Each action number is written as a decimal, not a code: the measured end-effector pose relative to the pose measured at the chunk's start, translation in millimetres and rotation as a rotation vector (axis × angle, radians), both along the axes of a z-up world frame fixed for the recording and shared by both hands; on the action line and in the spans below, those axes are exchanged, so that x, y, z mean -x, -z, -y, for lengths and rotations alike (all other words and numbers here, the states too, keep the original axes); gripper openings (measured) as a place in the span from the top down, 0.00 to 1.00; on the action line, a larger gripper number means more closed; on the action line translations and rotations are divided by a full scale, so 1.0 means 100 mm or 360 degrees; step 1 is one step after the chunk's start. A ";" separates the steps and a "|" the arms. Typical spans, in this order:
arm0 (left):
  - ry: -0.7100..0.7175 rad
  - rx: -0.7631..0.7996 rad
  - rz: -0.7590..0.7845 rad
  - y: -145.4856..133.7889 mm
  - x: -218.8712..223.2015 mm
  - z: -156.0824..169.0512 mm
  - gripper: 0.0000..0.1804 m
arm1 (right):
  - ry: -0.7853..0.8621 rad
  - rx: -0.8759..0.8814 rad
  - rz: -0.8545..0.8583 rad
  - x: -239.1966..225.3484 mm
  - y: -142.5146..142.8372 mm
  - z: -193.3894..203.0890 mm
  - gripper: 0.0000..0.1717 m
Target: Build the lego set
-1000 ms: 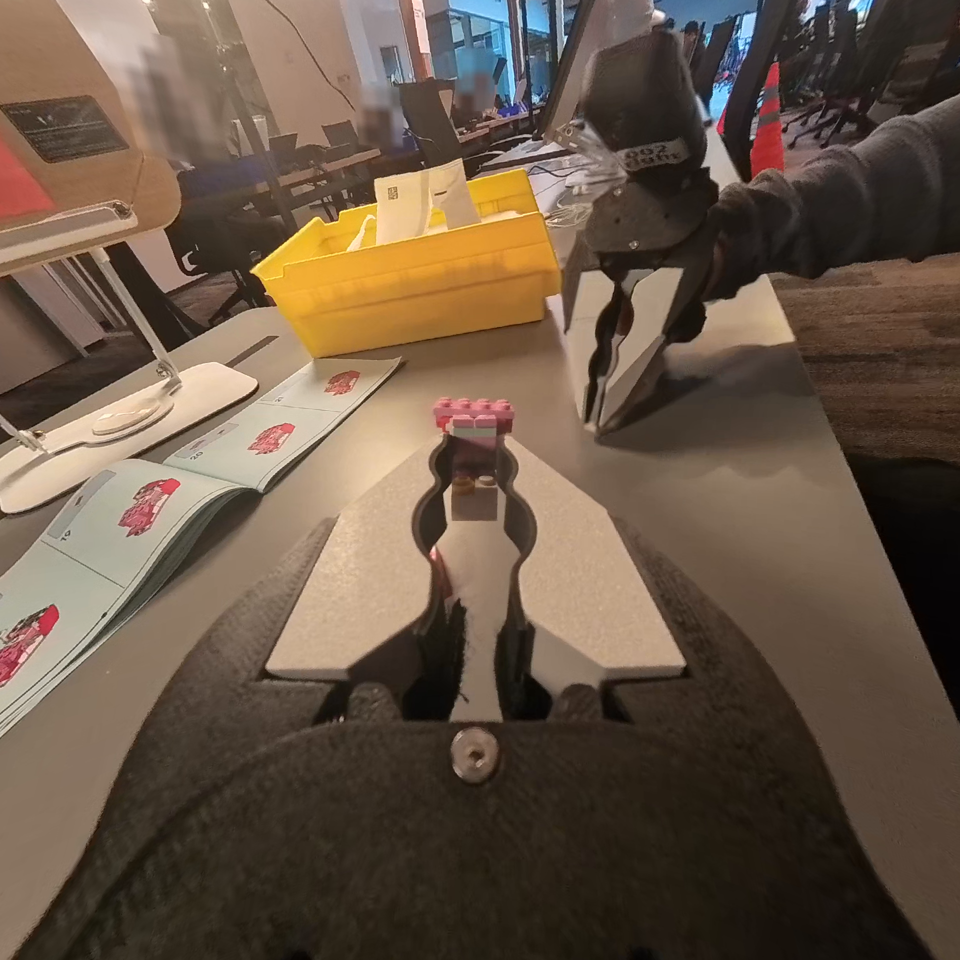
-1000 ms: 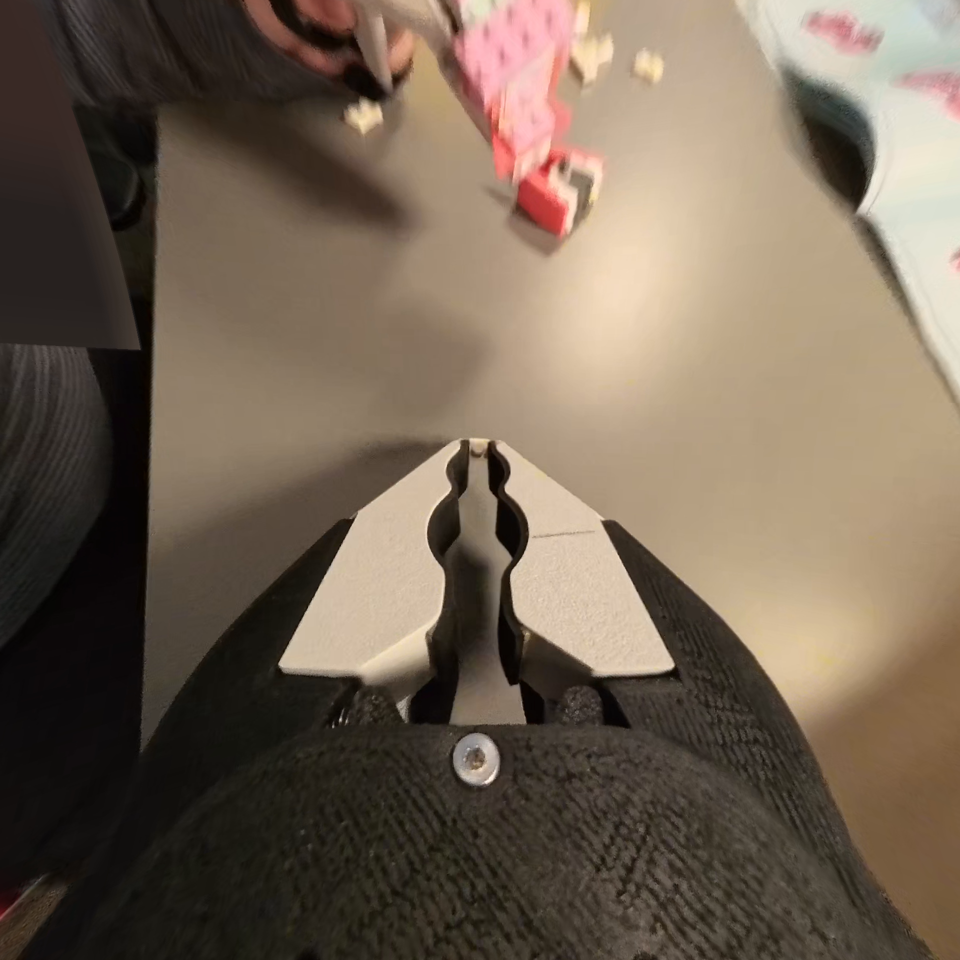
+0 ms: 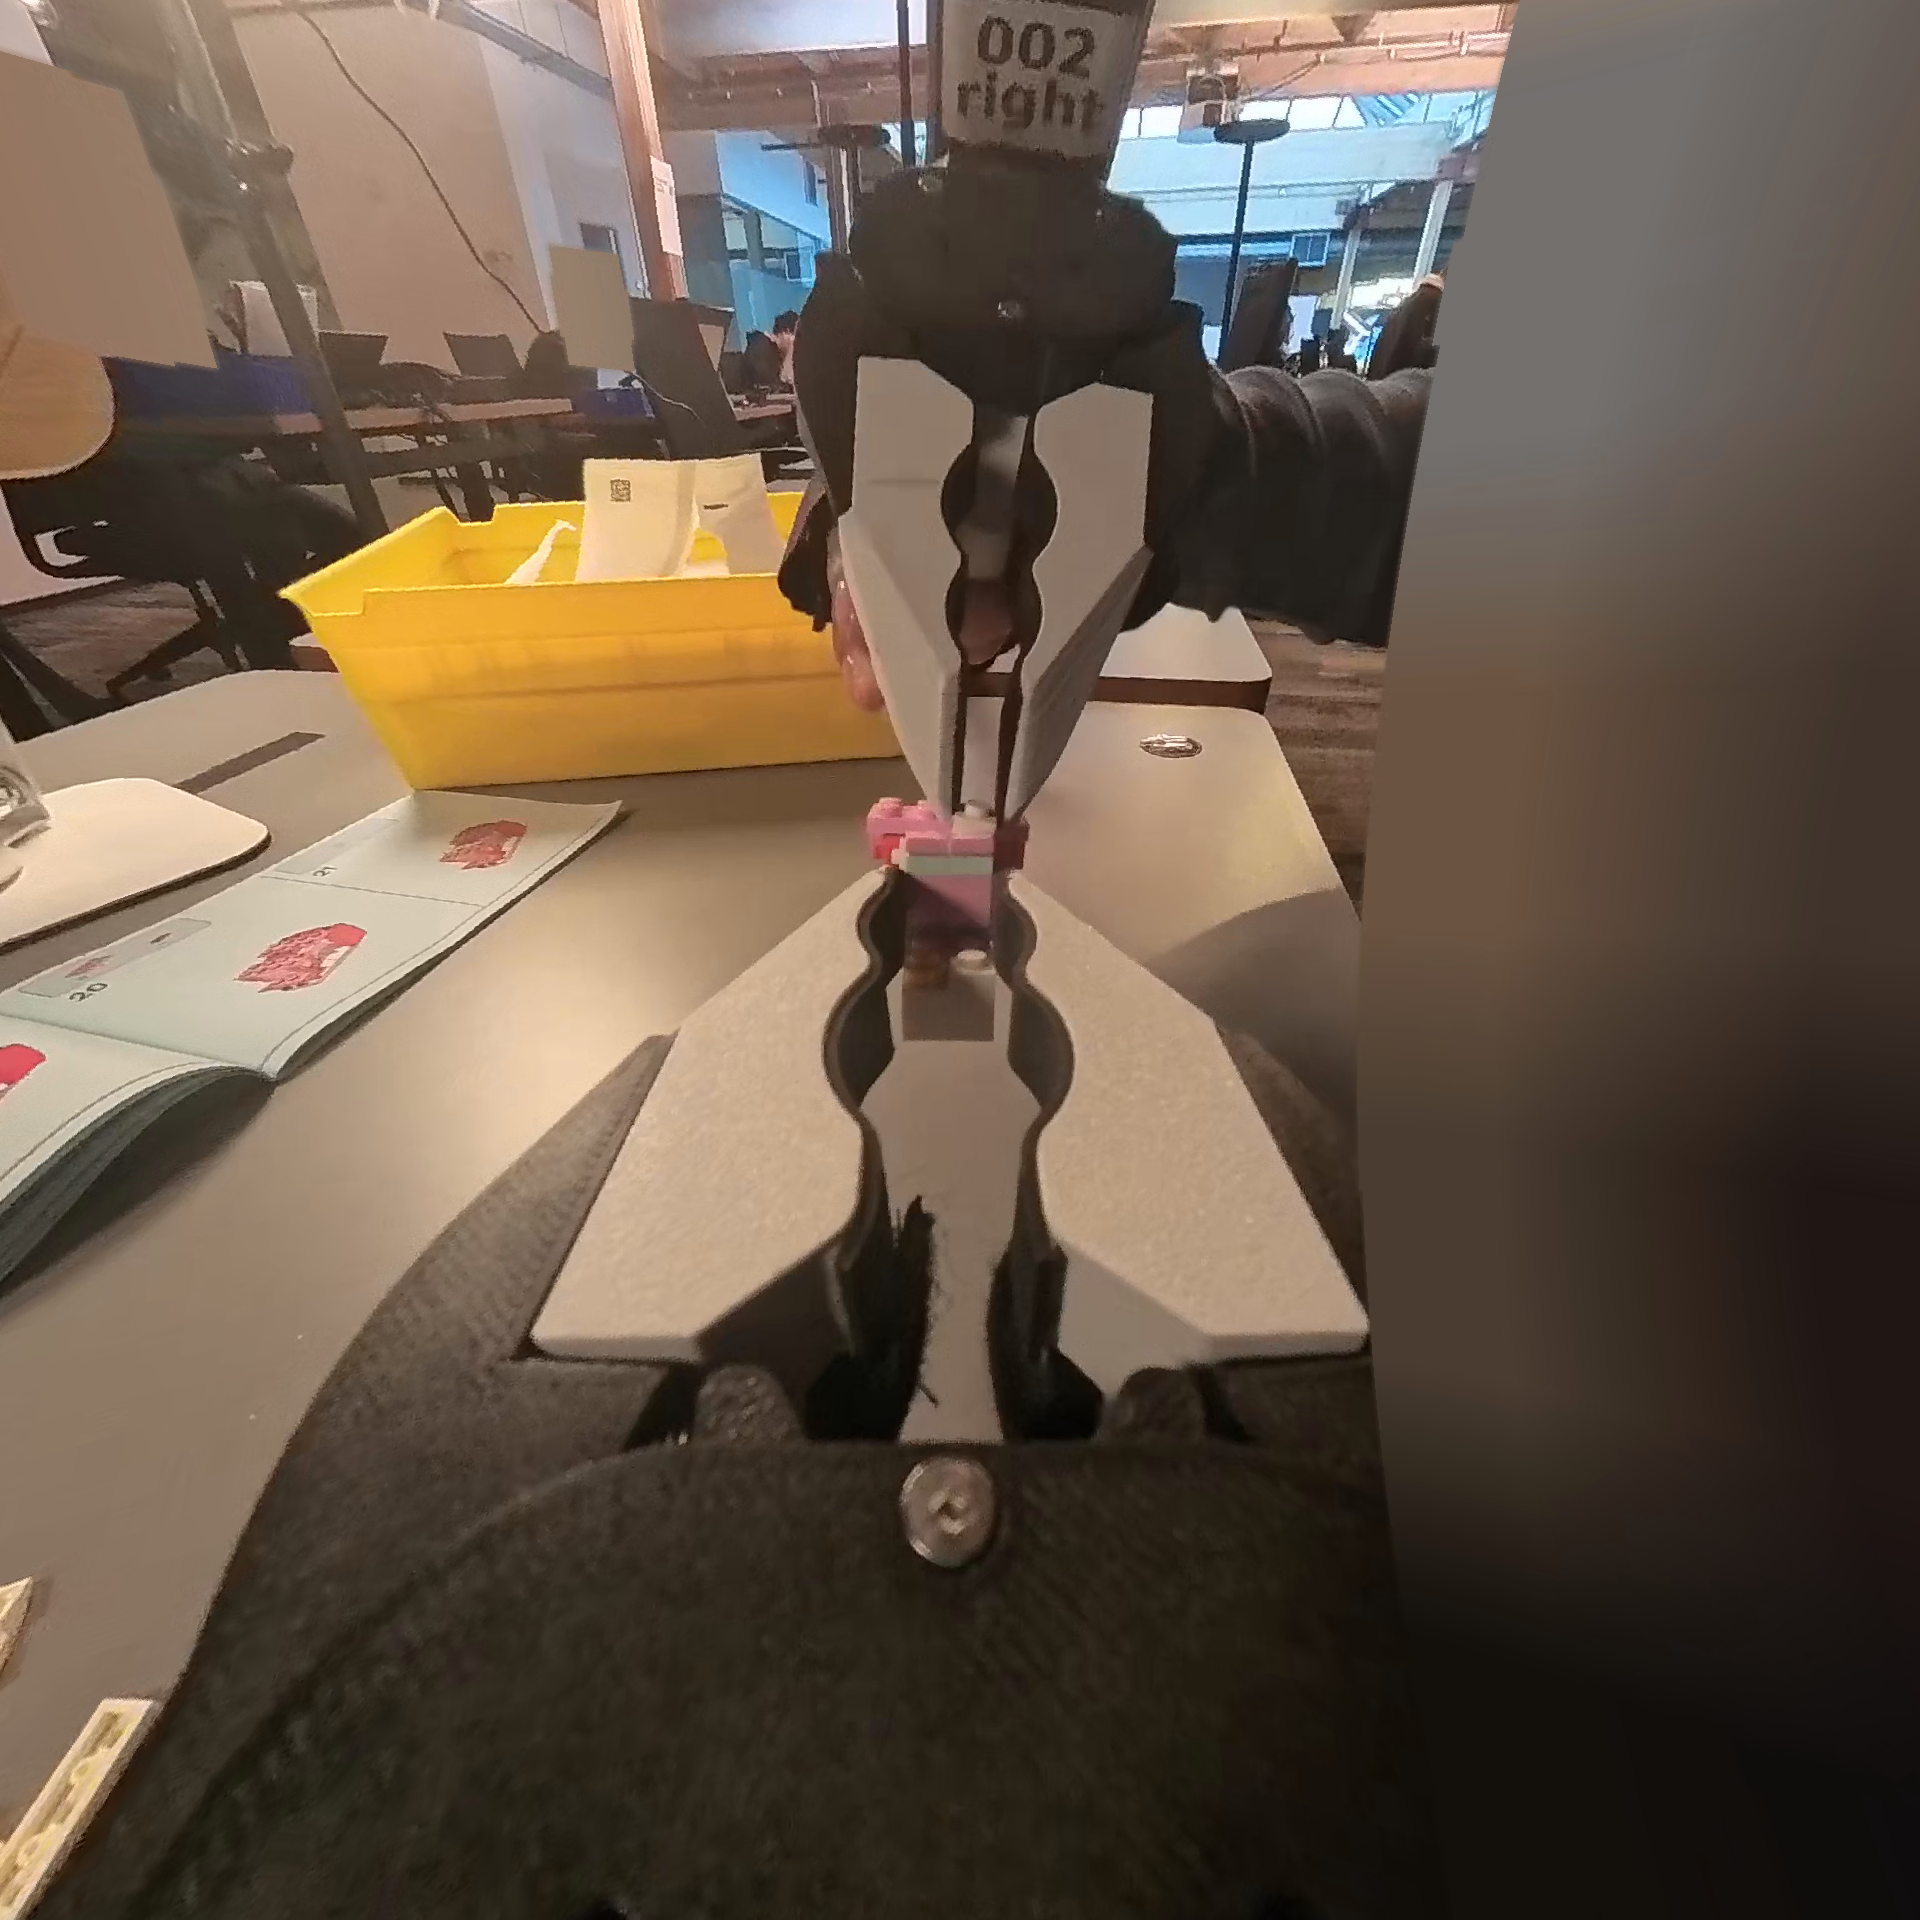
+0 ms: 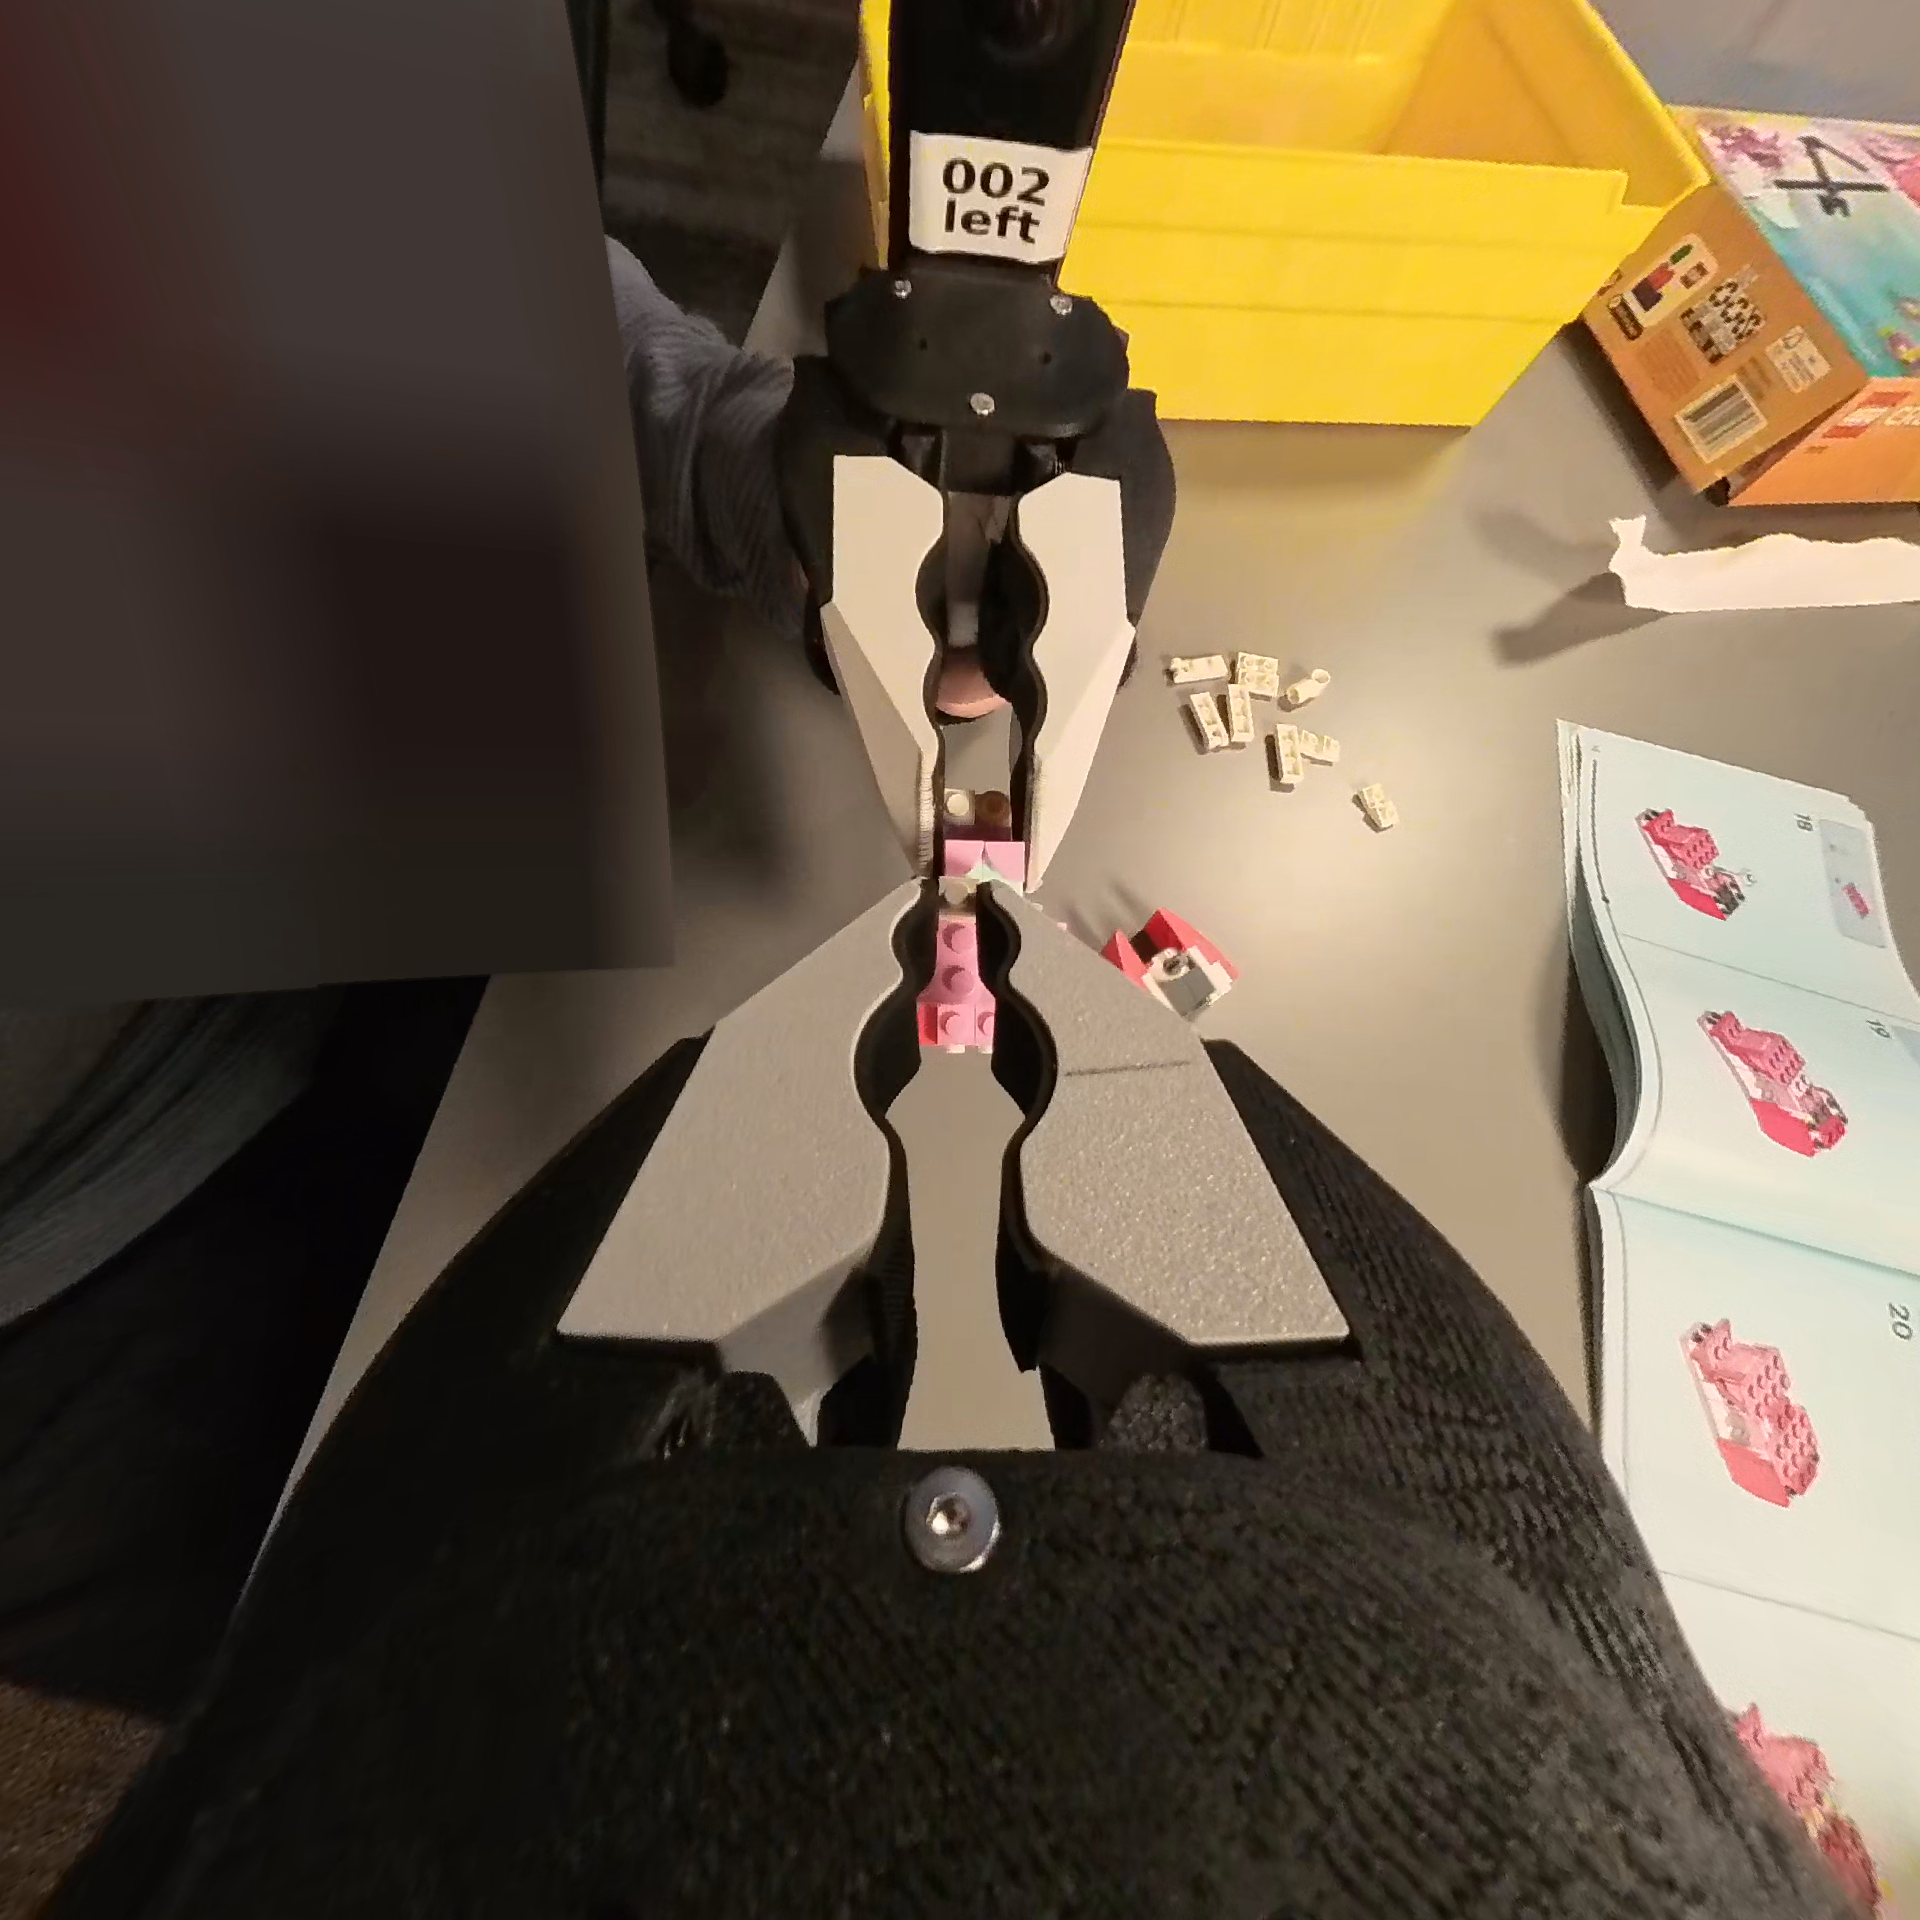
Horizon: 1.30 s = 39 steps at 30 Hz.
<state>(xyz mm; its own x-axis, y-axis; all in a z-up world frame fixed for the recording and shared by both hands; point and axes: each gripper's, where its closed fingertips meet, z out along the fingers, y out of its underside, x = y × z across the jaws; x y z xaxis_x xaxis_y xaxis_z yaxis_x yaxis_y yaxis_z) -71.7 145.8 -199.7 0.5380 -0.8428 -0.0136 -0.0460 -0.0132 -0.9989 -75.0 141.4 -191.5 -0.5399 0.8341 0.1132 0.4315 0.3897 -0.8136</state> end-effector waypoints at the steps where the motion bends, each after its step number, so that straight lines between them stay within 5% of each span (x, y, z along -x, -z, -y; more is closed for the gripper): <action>1: -0.0001 -0.0001 0.0006 -0.01 0.01 0.00 0.92 | -0.0003 0.0000 0.0003 0.00 0.00 0.00 0.97; 19: -0.0010 -0.0004 0.0019 -0.02 0.02 -0.01 0.92 | 0.0012 -0.0071 0.0076 0.03 0.01 -0.02 0.92; 24: -0.0086 0.0026 0.0010 0.01 0.08 -0.07 0.92 | 0.0134 -0.0147 -0.0041 0.08 -0.06 -0.10 0.71; 34: -0.0386 0.0167 0.0054 0.08 0.34 -0.31 0.92 | 0.0677 -0.1467 -0.0596 0.26 0.13 -0.29 0.63; 39: -0.0439 0.0196 0.0054 0.10 0.39 -0.33 0.92 | 0.0739 -0.1542 -0.0656 0.37 0.24 -0.24 0.64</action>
